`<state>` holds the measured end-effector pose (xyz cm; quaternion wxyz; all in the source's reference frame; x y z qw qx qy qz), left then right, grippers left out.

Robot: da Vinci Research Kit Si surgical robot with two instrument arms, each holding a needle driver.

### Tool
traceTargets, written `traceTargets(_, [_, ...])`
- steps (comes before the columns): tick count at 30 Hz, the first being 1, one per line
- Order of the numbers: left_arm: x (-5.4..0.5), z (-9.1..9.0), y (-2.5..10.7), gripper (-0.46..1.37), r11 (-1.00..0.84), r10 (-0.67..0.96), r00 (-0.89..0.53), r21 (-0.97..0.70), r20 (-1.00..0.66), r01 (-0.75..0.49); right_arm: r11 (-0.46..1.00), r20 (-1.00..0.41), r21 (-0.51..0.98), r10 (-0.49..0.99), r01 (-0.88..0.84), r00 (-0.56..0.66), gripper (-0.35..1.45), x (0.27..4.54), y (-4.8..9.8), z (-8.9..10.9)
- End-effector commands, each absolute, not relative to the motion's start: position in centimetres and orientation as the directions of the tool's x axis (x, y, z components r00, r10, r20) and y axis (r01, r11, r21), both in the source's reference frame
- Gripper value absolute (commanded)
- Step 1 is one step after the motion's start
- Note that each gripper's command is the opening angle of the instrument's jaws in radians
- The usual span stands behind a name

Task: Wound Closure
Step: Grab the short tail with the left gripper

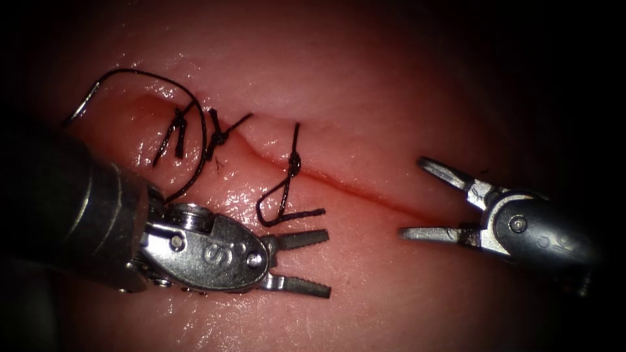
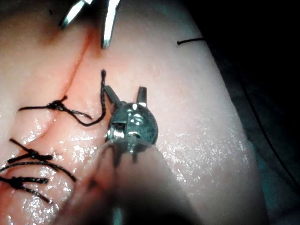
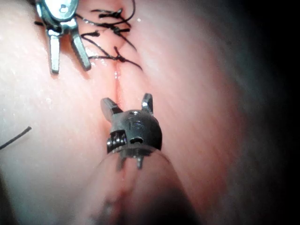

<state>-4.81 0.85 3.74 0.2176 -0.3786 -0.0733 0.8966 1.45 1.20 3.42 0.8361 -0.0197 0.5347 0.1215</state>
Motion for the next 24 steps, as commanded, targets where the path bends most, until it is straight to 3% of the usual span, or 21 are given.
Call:
traceTargets(1, [-4.82,3.74,0.85,0.48,-0.895,0.445,-0.618,-0.293,-0.647,-0.338,0.97,-0.899,0.097,0.182,-0.225,0.399,0.7,1.45,1.2,3.42])
traceTargets(24, [-4.72,3.5,0.75,0.43,-0.902,0.431,-0.62,-0.323,-0.656,-0.286,0.97,-0.899,0.097,0.182,-0.225,0.399,0.7,1.45,1.2,3.42])
